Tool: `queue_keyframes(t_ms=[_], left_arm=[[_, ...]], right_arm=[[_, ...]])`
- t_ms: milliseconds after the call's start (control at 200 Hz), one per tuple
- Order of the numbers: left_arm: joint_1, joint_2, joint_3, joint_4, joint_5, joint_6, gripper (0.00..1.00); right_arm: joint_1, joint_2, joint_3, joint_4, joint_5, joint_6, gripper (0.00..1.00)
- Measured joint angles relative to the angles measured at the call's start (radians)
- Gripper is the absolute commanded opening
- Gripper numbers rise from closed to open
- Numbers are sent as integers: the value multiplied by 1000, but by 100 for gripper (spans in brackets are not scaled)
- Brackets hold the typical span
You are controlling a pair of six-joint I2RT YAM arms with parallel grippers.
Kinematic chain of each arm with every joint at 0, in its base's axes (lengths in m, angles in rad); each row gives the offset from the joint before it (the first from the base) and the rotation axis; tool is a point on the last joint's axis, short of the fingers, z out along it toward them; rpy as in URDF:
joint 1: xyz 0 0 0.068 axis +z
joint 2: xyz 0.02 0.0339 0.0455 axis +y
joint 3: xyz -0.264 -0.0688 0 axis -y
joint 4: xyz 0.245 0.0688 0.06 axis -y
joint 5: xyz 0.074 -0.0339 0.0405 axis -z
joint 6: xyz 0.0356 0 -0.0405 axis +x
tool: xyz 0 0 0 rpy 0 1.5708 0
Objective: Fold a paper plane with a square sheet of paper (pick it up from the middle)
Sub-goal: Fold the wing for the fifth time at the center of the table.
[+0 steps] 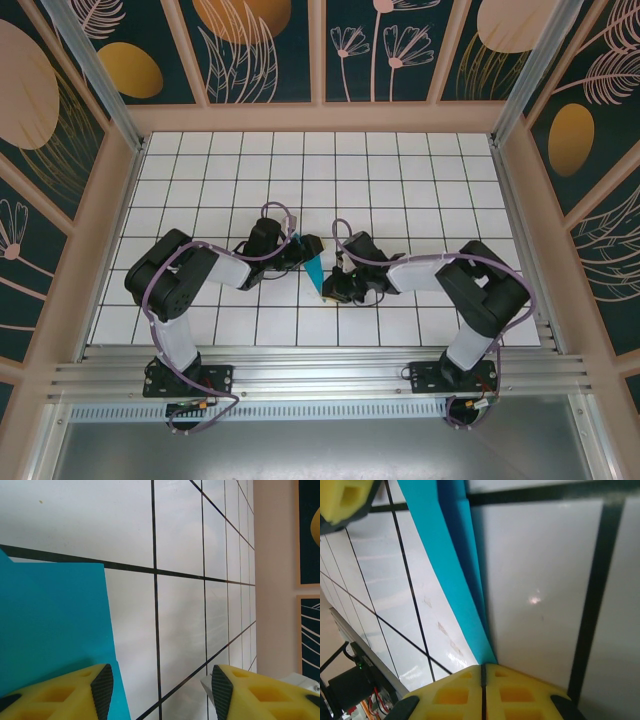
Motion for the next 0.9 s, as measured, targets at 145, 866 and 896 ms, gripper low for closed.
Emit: queue_keyframes(t_ms=[145, 866, 896], left_arm=[[0, 0, 0, 0, 0, 0, 58], [1, 0, 9, -17, 4, 5, 58], [1, 0, 9, -18, 4, 5, 59]], right_arm=[[9, -60, 18, -58, 18, -5, 12], [-6, 133, 102, 105, 43, 5, 7], [-8, 132, 89, 129, 40, 8, 6]])
